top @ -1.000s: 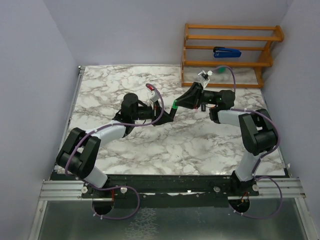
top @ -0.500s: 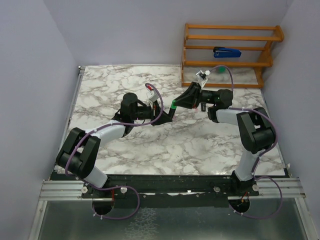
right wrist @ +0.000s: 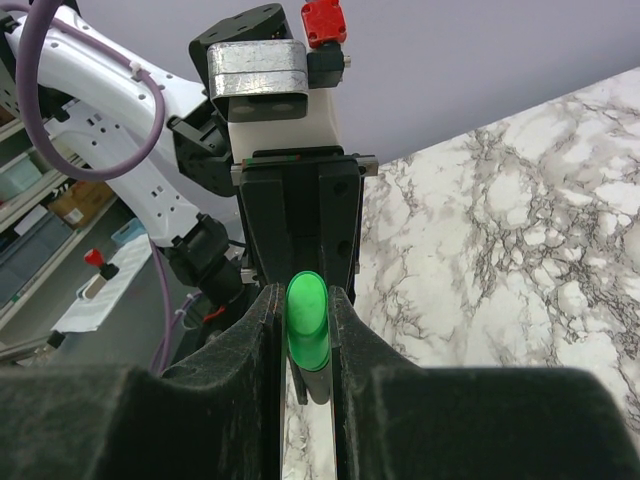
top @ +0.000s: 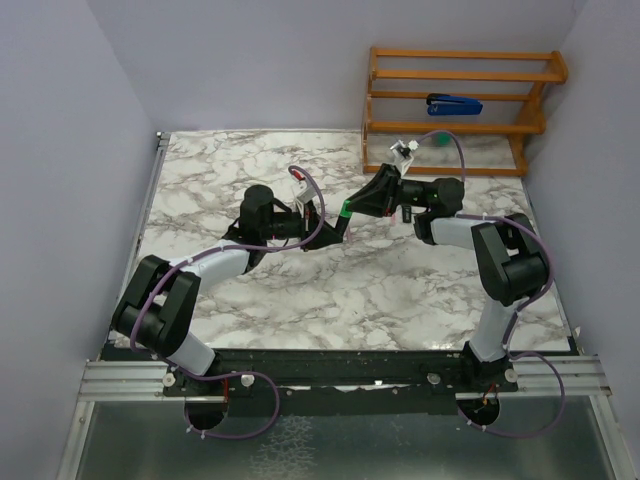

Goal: Insert the pens into the pen caps

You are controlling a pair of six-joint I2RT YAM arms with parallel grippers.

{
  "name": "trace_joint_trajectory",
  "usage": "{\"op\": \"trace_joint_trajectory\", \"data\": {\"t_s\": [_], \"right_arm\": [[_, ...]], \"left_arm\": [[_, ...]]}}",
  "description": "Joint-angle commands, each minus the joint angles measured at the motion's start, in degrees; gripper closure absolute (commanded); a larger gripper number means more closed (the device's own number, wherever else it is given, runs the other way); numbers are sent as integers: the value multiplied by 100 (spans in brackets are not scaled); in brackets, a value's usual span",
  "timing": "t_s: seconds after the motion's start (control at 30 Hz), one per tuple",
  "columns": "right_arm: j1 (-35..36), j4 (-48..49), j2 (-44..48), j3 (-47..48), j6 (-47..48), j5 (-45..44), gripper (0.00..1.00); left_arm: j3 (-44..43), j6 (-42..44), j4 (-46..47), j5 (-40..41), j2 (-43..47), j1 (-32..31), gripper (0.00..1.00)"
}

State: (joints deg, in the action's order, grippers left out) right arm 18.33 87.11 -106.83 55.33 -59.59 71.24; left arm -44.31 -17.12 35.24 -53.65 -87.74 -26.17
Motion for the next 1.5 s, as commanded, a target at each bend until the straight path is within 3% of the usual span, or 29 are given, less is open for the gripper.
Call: {"op": "trace_joint_trajectory", "data": {"t_s": [0.0,0.97,1.47], "right_arm": [[282,1357,-283,-160,-105,1300,99],[373,1361,-304,-145,-153,1399,99],[374,1361,-350,-123,-175,1489,99]], "left_arm": [[-429,76,1107,380,372,187,100],[-916,105,1055,461,346,244,100],[-743,288,899,566,579,435,100]]}}
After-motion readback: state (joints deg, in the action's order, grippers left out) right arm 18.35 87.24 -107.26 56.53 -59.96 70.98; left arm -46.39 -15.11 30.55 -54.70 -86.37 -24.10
